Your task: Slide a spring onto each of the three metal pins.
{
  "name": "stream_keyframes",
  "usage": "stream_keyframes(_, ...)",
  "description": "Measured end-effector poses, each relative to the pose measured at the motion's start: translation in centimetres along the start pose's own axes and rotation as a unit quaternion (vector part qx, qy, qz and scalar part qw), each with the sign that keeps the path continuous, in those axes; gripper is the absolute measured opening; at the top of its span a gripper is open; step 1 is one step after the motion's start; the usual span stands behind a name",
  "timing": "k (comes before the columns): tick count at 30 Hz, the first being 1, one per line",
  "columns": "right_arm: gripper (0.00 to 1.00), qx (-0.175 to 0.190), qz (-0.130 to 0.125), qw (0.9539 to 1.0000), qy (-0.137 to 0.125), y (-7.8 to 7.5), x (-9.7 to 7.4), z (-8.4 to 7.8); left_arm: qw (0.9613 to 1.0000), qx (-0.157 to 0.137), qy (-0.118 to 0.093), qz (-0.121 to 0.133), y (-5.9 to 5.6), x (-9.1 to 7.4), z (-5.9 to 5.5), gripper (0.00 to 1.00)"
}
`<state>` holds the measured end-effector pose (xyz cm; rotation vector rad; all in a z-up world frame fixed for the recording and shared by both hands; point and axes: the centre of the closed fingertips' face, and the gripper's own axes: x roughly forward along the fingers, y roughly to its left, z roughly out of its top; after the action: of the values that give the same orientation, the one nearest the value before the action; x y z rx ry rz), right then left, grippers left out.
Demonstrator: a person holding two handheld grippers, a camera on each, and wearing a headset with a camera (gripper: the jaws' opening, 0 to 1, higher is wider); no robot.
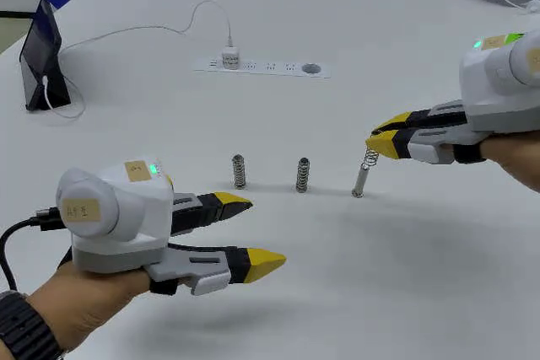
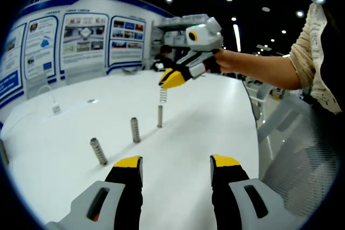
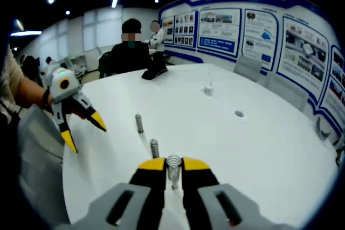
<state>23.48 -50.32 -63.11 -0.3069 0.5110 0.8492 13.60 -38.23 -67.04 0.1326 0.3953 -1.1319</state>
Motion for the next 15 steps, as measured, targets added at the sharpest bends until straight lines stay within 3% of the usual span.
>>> stream_keyframes(15,0.12,0.009,-0.002,1.0,0.001,-0.34,0.55,-0.57,1.0,-0.001,0.003,0.002,-0.02,0.0,-0.09,0.5)
